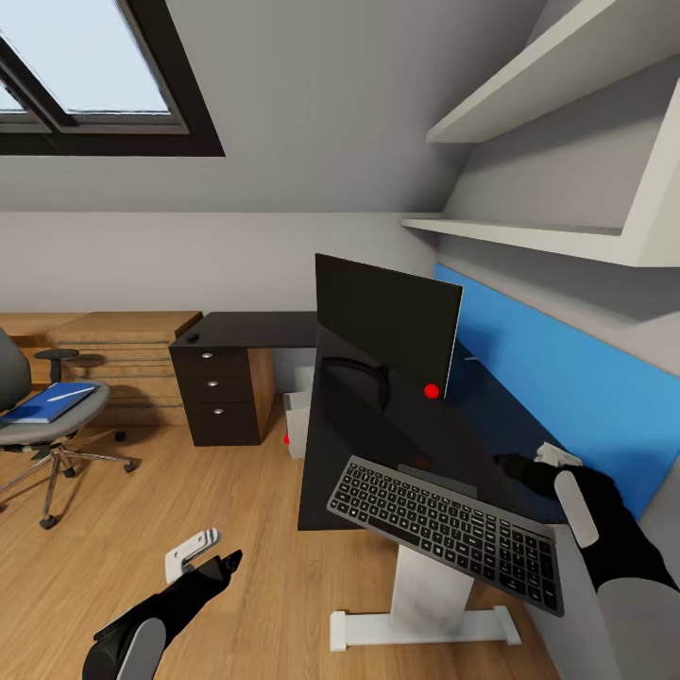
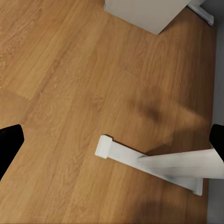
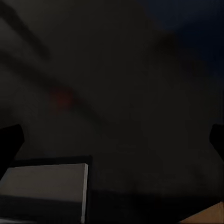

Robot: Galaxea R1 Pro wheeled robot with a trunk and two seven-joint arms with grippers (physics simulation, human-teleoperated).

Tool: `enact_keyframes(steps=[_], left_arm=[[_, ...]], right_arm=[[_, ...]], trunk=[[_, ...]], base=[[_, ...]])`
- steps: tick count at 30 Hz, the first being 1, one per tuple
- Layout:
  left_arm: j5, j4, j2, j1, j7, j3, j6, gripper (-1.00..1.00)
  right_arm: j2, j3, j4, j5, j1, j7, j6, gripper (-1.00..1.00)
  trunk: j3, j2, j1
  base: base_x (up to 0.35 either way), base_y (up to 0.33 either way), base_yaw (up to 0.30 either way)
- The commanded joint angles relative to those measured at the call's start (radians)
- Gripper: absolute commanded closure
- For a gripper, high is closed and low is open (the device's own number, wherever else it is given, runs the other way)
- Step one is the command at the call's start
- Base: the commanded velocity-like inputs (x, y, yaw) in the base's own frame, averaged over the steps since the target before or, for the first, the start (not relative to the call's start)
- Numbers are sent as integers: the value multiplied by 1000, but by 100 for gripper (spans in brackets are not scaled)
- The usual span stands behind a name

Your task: In the bedroom, organize the workspace by keeping the computer under the desk, ensuring the monitor is on the desk, placing the keyboard on the desk next to the monitor, placing the mouse on the desk next to the keyboard, moving the folder from the swivel chair onto the desk next to the mouse, stacking the notebook on top of the folder with the pen on top of the notebook, and positioning the swivel chair next to the desk.

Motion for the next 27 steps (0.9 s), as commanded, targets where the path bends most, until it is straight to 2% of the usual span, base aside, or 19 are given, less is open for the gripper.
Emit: enact_keyframes(steps=[1, 3, 5, 15, 20, 27], left_arm=[[11, -2, -1, -1, 8, 2, 4, -100], [11, -2, -1, -1, 8, 1, 4, -100], [11, -1, -1, -1, 8, 3, 4, -100], [11, -1, -1, -1, 8, 3, 4, -100], [10, -1, -1, -1, 8, 2, 4, -100], [9, -2, 1, -1, 8, 3, 4, -100]], right_arm=[[0, -12, -4, -11, -1, -9, 10, -100], [0, -46, -12, -12, 7, -9, 23, -100], [0, -53, -19, -12, 13, -9, 23, -100], [0, -53, -20, -13, 15, -9, 22, -100], [1, -53, -20, -14, 15, -9, 22, -100], [2, -53, -20, -15, 15, -9, 22, -100]], trunk=[[-1, -1, 0], [-1, -1, 0], [-1, -1, 0], [-1, -1, 0], [-1, -1, 0], [-1, -1, 0]], base=[[0, 0, 0], [-98, 0, 0], [-282, 0, -108], [-285, 0, -216], [-308, -28, -36], [-204, -212, -2]])
